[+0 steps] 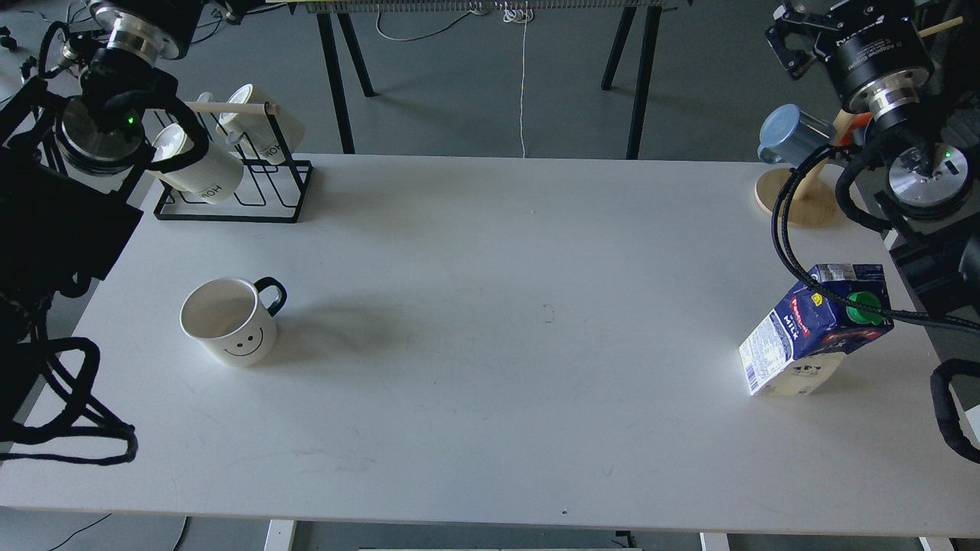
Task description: Place cup and milk with both arms
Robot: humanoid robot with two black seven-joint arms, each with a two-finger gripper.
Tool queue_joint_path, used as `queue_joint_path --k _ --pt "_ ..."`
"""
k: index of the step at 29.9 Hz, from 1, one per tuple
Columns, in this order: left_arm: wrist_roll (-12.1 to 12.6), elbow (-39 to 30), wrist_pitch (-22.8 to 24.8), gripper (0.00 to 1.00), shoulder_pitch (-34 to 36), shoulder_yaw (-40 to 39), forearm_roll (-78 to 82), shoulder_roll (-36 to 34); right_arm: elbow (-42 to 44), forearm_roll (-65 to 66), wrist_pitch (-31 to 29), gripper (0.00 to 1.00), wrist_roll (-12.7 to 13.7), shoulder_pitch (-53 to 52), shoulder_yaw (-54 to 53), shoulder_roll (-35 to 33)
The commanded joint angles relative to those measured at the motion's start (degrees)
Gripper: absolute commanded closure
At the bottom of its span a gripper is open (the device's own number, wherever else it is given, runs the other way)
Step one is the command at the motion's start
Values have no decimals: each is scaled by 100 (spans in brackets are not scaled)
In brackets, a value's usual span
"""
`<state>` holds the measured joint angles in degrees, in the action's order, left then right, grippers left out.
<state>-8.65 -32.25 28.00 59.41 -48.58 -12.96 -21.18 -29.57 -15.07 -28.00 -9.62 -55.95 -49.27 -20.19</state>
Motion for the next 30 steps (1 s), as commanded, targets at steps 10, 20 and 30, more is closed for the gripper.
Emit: queue_joint_path --k 10,20,30 --pt "48 -534 0 0 -70 435 39 -245 -31 4 0 0 -22 119 41 -37" --pt "-22 -2784 0 3 -193 1904 1503 -2511 -119 -5 0 0 -31 119 -12 -46" --pt "-320 -4710 0 13 -712 2116 4423 -4560 -365 4 0 0 -57 119 -65 -46"
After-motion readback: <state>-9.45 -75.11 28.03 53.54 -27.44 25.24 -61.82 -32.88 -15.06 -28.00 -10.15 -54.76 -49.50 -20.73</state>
